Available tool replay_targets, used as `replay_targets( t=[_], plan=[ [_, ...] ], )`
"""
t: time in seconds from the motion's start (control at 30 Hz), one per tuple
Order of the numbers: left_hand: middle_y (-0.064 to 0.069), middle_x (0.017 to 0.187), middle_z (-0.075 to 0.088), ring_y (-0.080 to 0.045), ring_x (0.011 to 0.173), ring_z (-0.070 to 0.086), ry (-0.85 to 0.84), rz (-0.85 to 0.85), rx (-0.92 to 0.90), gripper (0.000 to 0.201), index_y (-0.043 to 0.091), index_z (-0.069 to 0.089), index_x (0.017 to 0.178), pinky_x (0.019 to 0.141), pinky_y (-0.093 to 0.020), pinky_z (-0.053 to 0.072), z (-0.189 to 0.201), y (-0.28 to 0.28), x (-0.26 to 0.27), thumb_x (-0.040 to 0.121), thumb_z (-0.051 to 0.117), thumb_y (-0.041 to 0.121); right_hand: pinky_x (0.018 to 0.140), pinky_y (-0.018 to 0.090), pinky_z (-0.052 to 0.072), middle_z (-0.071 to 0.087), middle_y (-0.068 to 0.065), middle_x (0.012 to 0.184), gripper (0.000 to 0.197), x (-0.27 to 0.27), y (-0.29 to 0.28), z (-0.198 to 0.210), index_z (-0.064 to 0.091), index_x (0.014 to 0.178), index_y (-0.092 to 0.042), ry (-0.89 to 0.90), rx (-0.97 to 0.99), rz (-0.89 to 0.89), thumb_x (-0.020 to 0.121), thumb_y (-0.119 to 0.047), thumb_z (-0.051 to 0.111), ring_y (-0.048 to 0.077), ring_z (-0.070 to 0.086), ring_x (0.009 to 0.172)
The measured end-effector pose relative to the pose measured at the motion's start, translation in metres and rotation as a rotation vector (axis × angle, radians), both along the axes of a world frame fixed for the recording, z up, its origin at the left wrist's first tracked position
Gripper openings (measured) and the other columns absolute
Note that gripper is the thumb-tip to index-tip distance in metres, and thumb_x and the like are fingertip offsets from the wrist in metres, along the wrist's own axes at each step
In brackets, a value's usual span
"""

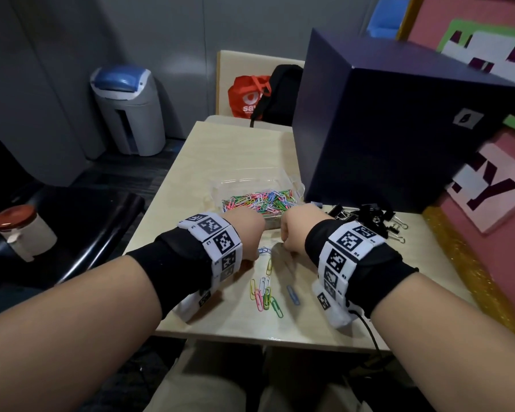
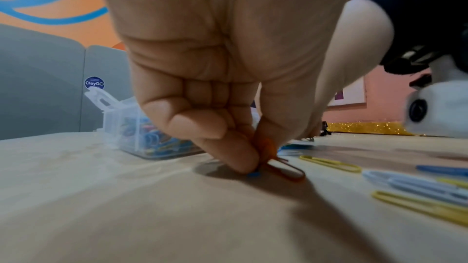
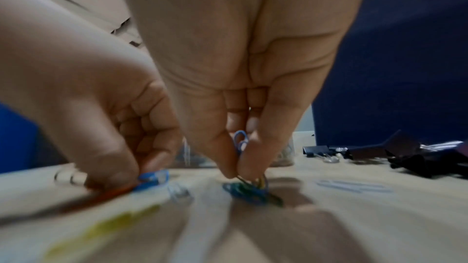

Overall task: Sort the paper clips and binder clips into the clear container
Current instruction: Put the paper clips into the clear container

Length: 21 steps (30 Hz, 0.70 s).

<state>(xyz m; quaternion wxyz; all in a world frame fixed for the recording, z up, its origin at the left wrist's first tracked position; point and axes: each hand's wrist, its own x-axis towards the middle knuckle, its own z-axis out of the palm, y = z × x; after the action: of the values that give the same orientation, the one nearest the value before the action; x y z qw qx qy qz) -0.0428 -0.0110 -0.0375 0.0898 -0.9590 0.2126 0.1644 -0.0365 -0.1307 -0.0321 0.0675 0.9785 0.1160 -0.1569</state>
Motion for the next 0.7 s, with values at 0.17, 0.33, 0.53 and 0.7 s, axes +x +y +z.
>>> replay_targets(
  t=[0.17,0.33,0.53,0.7],
  plan=[
    [-0.003,0.078,0.063,-0.022,0.075,0.057,-0.051,0.079,-0.189,0.017,0.01,0.073,0.092,0.072,-0.031,0.05,0.012,0.011,0.007,0.082,0.062,0.018,0.088,0.024,0.049,0.071,-0.003,0.101,0.018,0.007,0.0,0.025,0.073,0.093,-0.021,-0.229,0.384,-0.107,0.087,-0.014,0.058,0.018,0.064,0.101],
    [-0.003,0.103,0.072,-0.025,0.101,0.063,-0.306,0.165,-0.444,0.02,0.017,0.072,0.101,0.083,-0.029,0.046,0.038,0.028,0.02,0.088,0.056,0.017,0.092,0.027,0.047,0.066,-0.002,0.115,0.024,0.014,-0.001,0.029,0.065,0.112,-0.023,-0.322,0.521,-0.177,0.09,-0.029,0.059,0.019,0.059,0.109],
    [-0.003,0.105,0.072,-0.026,0.102,0.063,-0.271,0.116,-0.396,0.024,0.02,0.072,0.106,0.085,-0.029,0.049,0.027,0.037,0.009,0.092,0.053,0.018,0.069,0.025,0.051,0.064,0.005,0.087,0.027,-0.007,-0.006,0.023,0.066,0.092,-0.008,-0.063,0.1,-0.081,0.093,-0.032,0.052,0.025,0.061,0.092],
    [-0.002,0.09,0.073,-0.023,0.088,0.066,-0.071,0.038,-0.151,0.021,0.015,0.074,0.094,0.07,-0.028,0.049,0.005,0.023,-0.004,0.086,0.061,0.029,0.067,0.028,0.043,0.05,0.004,0.07,0.049,-0.028,0.004,0.005,0.052,0.073,-0.009,0.107,-0.029,-0.093,0.089,-0.055,0.053,0.024,0.052,0.08]
  ],
)
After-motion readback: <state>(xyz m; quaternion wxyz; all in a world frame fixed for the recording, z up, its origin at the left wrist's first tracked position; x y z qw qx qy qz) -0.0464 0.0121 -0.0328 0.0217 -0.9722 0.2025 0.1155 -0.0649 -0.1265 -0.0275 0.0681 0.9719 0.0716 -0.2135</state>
